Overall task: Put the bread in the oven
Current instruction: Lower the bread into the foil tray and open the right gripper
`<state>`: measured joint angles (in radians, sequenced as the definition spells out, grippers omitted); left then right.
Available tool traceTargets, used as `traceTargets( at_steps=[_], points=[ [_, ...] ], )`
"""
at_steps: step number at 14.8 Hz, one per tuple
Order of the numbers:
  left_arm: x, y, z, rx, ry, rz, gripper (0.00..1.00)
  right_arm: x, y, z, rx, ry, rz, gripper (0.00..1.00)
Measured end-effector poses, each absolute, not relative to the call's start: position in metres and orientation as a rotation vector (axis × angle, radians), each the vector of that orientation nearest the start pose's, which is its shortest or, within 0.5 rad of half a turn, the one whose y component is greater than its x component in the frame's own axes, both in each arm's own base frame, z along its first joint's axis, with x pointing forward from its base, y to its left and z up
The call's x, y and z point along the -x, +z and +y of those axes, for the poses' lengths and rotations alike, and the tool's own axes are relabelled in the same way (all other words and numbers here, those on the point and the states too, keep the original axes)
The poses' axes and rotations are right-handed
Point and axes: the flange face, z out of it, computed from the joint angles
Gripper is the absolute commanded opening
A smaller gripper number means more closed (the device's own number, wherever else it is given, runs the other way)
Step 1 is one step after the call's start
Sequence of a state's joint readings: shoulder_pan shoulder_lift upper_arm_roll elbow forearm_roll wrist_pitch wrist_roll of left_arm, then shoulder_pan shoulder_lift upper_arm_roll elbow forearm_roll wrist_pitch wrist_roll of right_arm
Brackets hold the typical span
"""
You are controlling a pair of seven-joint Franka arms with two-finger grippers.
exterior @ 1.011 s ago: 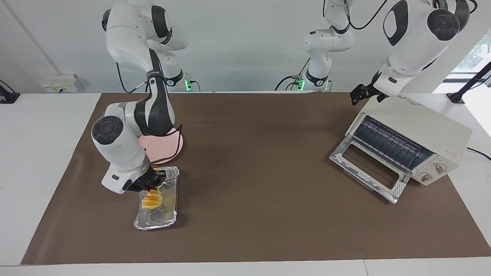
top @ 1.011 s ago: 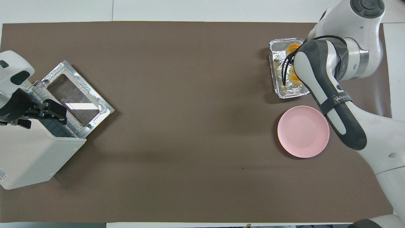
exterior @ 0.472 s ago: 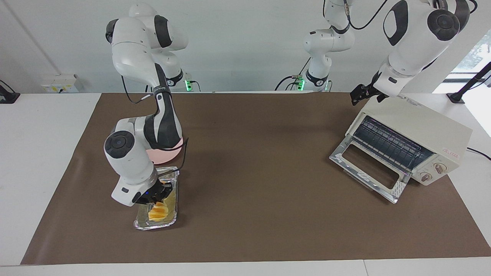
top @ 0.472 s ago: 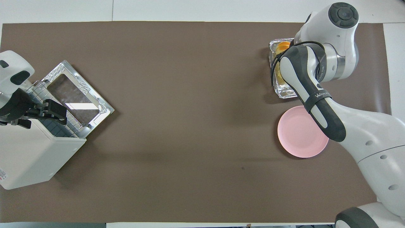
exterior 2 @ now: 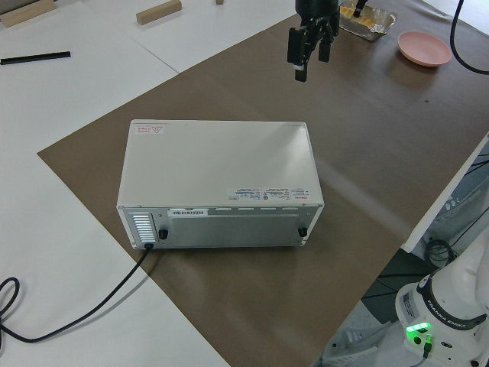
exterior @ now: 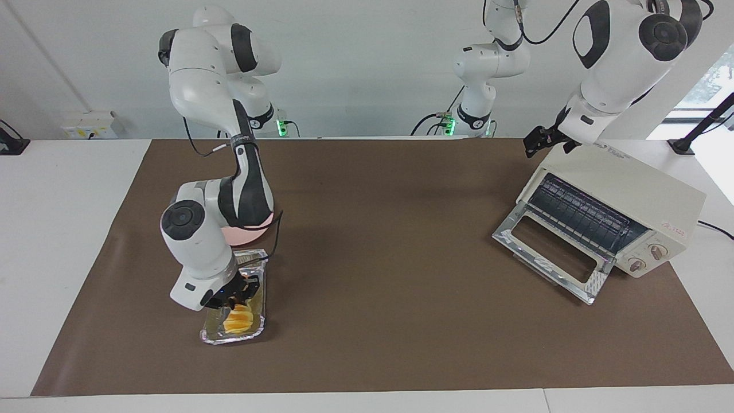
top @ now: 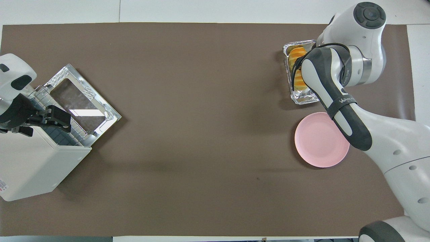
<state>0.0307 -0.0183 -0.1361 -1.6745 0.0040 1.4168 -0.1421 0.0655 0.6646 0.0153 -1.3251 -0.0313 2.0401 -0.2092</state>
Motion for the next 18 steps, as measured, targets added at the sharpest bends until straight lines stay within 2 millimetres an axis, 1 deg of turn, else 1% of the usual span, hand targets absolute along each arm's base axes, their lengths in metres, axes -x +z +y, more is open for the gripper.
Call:
traceTargets(
  at_steps=[3, 5, 7, 9, 11, 12, 13, 14, 15, 16, 17, 18],
  points=[
    [-0.524, 0.575, -0.056, 3.083, 0.367, -0.057, 1.00, -0.731, 0.370, 0.034, 3.134, -0.057, -0.433, 1.00],
    [-0.524, 0.575, -0.056, 3.083, 0.367, -0.057, 1.00, -0.732, 0.375, 0.021, 3.132, -0.081, -0.465, 1.00],
    [-0.524, 0.575, -0.056, 3.083, 0.367, -0.057, 1.00, -0.735, 0.371, 0.012, 3.131, -0.128, -0.496, 1.00],
    [-0.524, 0.575, -0.056, 3.083, 0.367, -0.057, 1.00, -0.734, 0.357, 0.009, 3.136, -0.146, -0.504, 1.00],
    [-0.524, 0.575, -0.056, 3.083, 0.367, -0.057, 1.00, -0.732, 0.342, 0.006, 3.155, -0.165, -0.522, 0.94],
    [-0.524, 0.575, -0.056, 3.083, 0.367, -0.057, 1.00, -0.730, 0.335, 0.005, 3.158, -0.166, -0.526, 0.87],
    [-0.524, 0.575, -0.056, 3.083, 0.367, -0.057, 1.00, -0.729, 0.330, 0.004, 3.159, -0.161, -0.528, 0.77],
    [-0.524, 0.575, -0.056, 3.083, 0.367, -0.057, 1.00, -0.727, 0.327, 0.004, 3.159, -0.153, -0.528, 0.60],
    [-0.524, 0.575, -0.056, 3.083, 0.367, -0.057, 1.00, -0.726, 0.325, 0.004, 3.158, -0.149, -0.528, 0.33],
    [-0.524, 0.575, -0.056, 3.083, 0.367, -0.057, 1.00, -0.726, 0.324, 0.004, 3.158, -0.151, -0.529, 0.11],
    [-0.524, 0.575, -0.056, 3.083, 0.367, -0.057, 1.00, -0.725, 0.322, 0.005, 3.158, -0.161, -0.530, 0.00],
    [-0.524, 0.575, -0.056, 3.083, 0.367, -0.057, 1.00, -0.724, 0.319, 0.005, 3.158, -0.168, -0.531, 0.00]
  ],
)
